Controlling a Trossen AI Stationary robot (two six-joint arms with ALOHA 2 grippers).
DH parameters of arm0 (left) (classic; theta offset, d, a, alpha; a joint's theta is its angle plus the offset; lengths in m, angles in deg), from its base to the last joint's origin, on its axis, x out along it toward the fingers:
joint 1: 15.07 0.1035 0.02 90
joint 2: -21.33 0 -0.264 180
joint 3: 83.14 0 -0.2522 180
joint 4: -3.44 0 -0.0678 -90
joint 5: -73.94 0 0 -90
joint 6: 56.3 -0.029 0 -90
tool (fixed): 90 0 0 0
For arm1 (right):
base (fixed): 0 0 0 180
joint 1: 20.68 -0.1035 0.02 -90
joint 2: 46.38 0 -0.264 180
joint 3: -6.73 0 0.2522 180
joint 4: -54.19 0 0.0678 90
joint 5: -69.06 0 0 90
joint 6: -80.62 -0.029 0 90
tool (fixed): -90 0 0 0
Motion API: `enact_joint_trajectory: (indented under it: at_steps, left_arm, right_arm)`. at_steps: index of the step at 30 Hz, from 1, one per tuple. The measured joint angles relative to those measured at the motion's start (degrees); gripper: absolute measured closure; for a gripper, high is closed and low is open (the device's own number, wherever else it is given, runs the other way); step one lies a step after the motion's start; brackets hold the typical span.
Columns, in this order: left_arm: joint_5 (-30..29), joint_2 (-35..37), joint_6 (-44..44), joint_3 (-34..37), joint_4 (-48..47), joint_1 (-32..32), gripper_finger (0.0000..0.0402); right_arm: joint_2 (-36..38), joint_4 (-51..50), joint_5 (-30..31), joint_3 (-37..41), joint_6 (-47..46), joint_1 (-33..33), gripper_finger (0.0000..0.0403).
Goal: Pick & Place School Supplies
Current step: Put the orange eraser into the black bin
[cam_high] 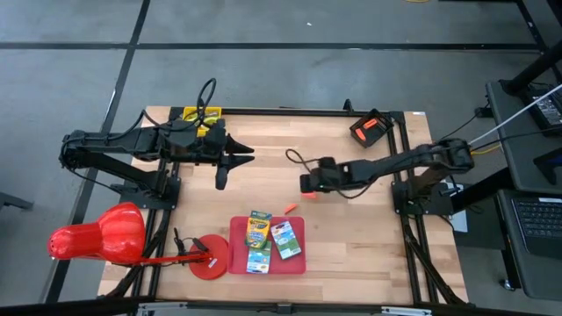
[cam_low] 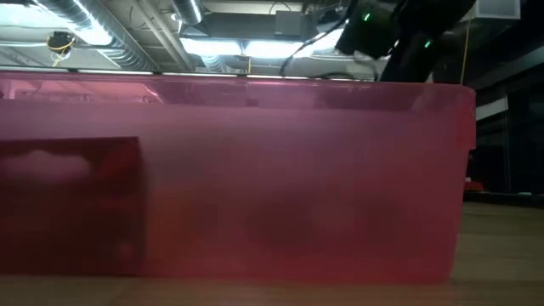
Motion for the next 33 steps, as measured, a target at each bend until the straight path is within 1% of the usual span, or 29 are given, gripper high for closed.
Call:
enact_joint_trajectory:
  at_steps: [5,7,9,12,17,19,22,28,30,33]
  left_arm:
    - [0.0,0.0,-0.1,0.0,0.0,0.6,0.0309]
    - [0.3,0.0,-0.1,0.0,0.0,0.9,0.0309]
    - [0.5,0.0,-0.1,0.0,0.0,1.3,0.0309]
    - [0.7,0.0,-0.1,0.0,0.0,1.5,0.0309]
    - [0.6,0.0,-0.1,0.0,0.0,1.5,0.0309]
    - [0.6,0.0,0.4,0.0,0.0,1.5,0.0309]
    - [0.6,0.0,1.9,0.0,0.1,1.5,0.0309]
    - [0.6,0.0,4.5,0.0,0.2,1.5,0.0309]
    - [0.6,0.0,4.6,0.0,0.5,1.4,0.0309]
    - [0.5,0.0,4.6,0.0,1.0,1.4,0.0309]
  right_arm:
    - [5.3,-5.9,1.1,0.0,2.2,2.4,0.0401]
    - [6.0,-5.0,0.5,0.0,5.9,3.1,0.0401]
    - [6.2,-1.8,-1.9,0.0,10.7,2.6,0.0401]
    - [5.4,1.3,-6.5,-0.2,16.5,1.7,0.0384]
    - [2.5,0.1,-14.0,-0.2,27.8,1.3,0.0335]
    - [1.3,-1.7,-15.3,-0.2,32.3,1.2,0.0312]
    - [-0.1,-3.6,-14.2,-0.2,36.9,1.3,0.0273]
    - [-0.9,-3.4,-10.8,-0.2,40.8,1.2,0.0196]
    - [-1.0,-3.3,-10.2,-0.2,41.8,1.3,0.0177]
    - [-1.3,-3.2,-10.1,-0.2,44.8,1.3,0.0163]
